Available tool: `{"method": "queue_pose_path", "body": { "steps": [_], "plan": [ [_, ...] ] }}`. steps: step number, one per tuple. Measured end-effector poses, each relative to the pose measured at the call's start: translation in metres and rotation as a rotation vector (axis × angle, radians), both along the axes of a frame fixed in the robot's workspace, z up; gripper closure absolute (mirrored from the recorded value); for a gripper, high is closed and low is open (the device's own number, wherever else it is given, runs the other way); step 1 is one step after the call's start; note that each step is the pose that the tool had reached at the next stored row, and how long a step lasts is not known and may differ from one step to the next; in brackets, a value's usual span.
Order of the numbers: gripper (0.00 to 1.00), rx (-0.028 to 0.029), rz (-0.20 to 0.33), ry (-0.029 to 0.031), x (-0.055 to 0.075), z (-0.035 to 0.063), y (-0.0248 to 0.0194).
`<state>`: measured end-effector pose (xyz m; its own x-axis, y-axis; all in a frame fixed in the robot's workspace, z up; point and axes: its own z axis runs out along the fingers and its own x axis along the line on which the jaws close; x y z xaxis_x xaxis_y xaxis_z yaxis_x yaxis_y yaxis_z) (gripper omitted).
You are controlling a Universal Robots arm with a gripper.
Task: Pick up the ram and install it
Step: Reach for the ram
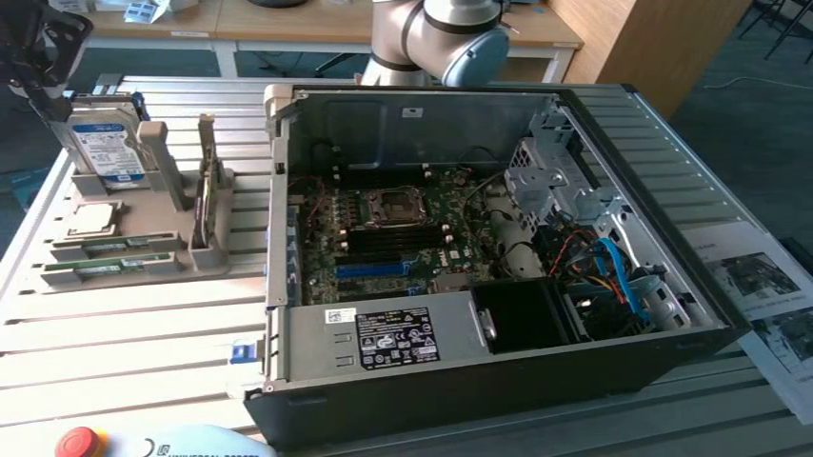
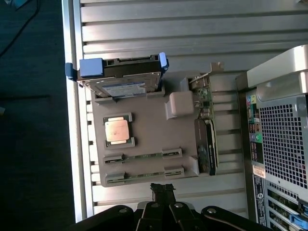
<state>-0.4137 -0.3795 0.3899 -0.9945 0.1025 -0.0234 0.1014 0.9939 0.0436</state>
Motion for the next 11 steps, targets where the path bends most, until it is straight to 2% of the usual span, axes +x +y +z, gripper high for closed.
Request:
{"method": "queue_pose_path", "body": {
  "steps": [11],
  "plan": [
    [0.89, 0.0000, 0.000, 0.0001, 0.000, -0.0002, 0.0176]
  ]
}}
